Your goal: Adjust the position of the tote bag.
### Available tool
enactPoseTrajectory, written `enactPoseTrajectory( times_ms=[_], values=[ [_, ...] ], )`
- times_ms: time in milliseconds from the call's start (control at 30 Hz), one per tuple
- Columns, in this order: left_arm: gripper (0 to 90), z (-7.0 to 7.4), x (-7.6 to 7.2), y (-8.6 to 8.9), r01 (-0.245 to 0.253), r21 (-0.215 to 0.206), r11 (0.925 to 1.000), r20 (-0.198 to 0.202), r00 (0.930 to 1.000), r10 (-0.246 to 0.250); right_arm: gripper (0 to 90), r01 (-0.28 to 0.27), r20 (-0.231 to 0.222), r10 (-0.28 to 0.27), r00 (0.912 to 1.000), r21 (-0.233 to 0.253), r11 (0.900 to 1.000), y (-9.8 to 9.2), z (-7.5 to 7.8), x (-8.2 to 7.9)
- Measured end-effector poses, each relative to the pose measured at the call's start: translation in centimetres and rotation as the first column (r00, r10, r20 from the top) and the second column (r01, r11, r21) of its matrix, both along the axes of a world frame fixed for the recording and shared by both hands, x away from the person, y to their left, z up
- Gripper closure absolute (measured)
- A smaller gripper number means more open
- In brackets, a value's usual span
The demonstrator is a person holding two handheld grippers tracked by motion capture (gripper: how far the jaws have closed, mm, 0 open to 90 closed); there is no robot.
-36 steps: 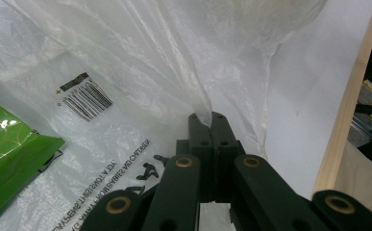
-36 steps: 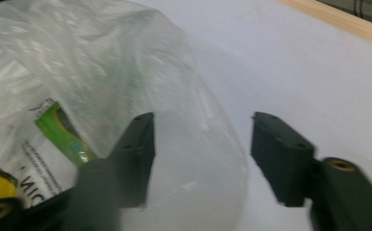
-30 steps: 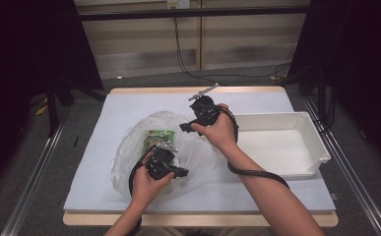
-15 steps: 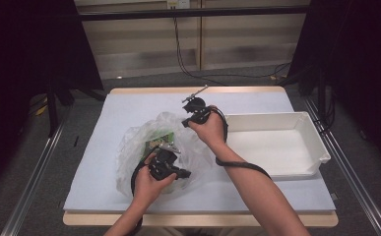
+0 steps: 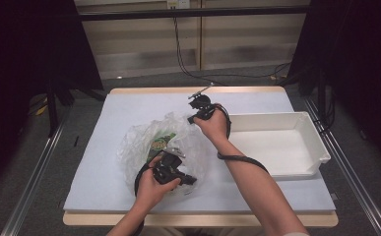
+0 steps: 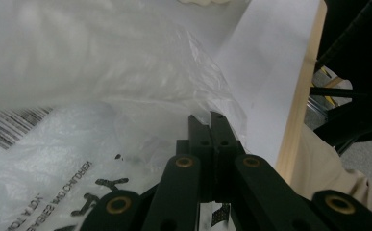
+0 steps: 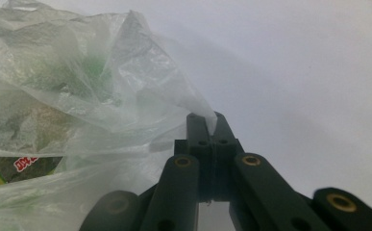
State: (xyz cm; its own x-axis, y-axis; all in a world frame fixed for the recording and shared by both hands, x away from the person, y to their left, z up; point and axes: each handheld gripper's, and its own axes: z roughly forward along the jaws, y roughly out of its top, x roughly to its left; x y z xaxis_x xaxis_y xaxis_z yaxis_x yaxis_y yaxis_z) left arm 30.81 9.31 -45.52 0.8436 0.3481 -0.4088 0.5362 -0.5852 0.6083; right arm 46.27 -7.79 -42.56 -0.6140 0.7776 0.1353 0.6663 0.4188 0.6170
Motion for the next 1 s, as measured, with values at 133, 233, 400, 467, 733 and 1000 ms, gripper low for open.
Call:
enactPoseTrajectory(
  times_ms=[133, 233, 400, 467, 733, 1000],
  values=[
    [80.7, 0.2, 0.7, 0.9, -0.076, 0.048, 0.9959, 0.02, 0.9969, 0.075, 77.5, -0.005, 0.026, 0.003, 0.9996, 0.038, 0.999, -0.3, 0.3, -0.8],
    [67.1, 0.7, 0.9, 1.4, -0.113, 0.094, 0.9892, 0.03, 0.9934, 0.11, 65.5, -0.023, 0.043, 0.021, 0.9989, 0.041, 0.999, -0.3, 0.9, -1.6],
    [51.6, 2.0, 1.3, 3.1, -0.149, 0.088, 0.9849, 0.044, 0.9884, 0.146, 56.3, -0.076, 0.069, 0.072, 0.995, 0.061, 0.995, -0.4, 2.3, -3.2],
    [47.4, 2.5, 1.4, 3.6, -0.175, 0.086, 0.9809, 0.056, 0.9838, 0.17, 53.7, -0.088, 0.073, 0.081, 0.994, 0.085, 0.992, -0.6, 2.8, -3.7],
    [42.1, 3.4, 1.8, 4.9, -0.23, 0.081, 0.9697, 0.077, 0.9715, 0.224, 46.8, -0.11, 0.122, 0.101, 0.9874, 0.071, 0.991, -1.1, 4.4, -4.7],
    [50.9, 3.4, 2.6, 6.0, -0.276, 0.11, 0.9547, 0.094, 0.9592, 0.267, 53.4, -0.166, 0.159, 0.151, 0.9757, 0.087, 0.982, -0.1, 5.1, -5.9]
  ],
)
